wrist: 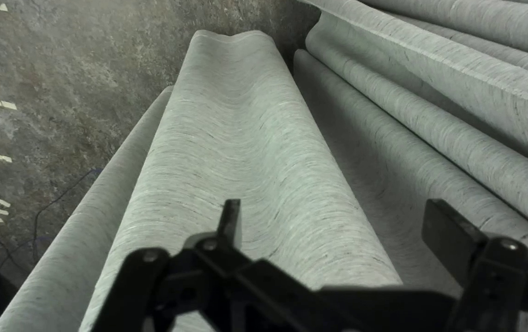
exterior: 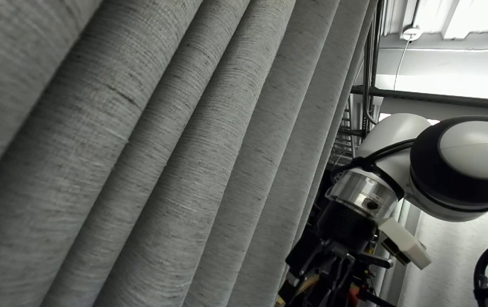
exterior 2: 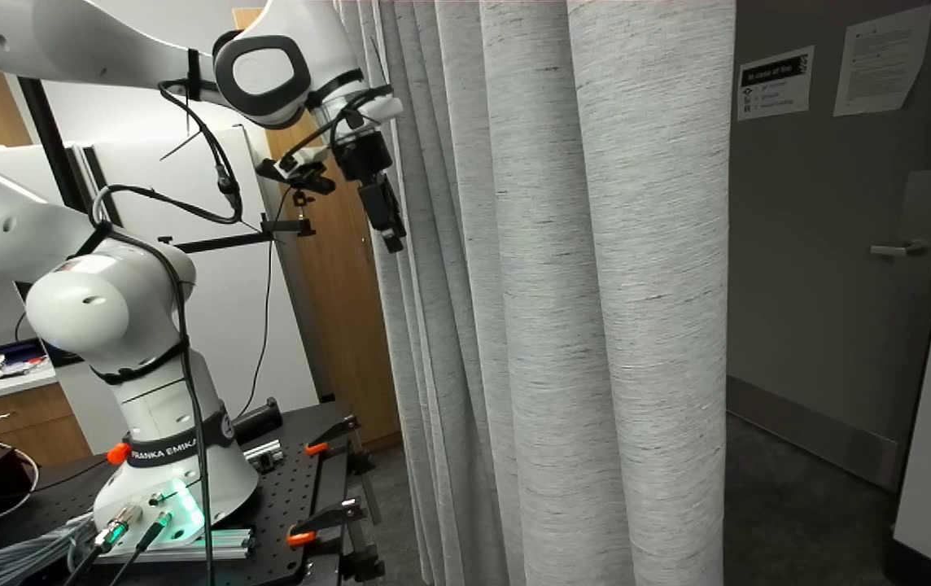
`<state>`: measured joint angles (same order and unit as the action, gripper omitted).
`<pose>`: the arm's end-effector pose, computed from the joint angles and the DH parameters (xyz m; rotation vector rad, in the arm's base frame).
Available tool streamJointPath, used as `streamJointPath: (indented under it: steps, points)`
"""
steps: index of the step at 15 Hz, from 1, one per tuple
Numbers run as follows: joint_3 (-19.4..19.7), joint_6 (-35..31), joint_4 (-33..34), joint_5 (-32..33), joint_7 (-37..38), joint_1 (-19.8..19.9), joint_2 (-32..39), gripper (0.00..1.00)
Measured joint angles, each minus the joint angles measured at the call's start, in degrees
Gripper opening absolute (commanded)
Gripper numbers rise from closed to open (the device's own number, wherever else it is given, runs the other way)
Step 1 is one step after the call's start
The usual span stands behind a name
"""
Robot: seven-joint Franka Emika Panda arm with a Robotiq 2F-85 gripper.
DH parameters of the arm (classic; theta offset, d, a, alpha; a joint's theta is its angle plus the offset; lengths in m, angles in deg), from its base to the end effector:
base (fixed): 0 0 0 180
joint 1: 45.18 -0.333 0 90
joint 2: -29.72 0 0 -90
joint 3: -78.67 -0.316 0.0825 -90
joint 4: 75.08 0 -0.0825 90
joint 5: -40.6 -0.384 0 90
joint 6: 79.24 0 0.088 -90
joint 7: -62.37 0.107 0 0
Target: Slide the curtain to the left
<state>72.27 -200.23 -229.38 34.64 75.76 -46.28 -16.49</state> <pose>0.3267 0.0488 0.4841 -3.0610 0.2633 -0.3361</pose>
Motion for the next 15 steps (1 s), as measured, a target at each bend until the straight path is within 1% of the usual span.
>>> streamJointPath:
  steps: [4, 9, 11, 13, 15]
  points:
    - [1.6, -1.7, 1.3, 2.8, 0.0, 3.1, 0.0, 1.00]
    - [4.1, -2.1, 4.2, 7.9, 0.0, 8.9, 0.3, 1.00]
    - [5.1, -2.1, 5.7, 8.9, 0.0, 11.3, 0.6, 1.00]
    - [6.2, -2.1, 7.1, 8.9, 0.0, 12.6, 0.9, 1.00]
    - [6.5, -2.1, 7.6, 8.9, 0.0, 12.7, 1.1, 1.00]
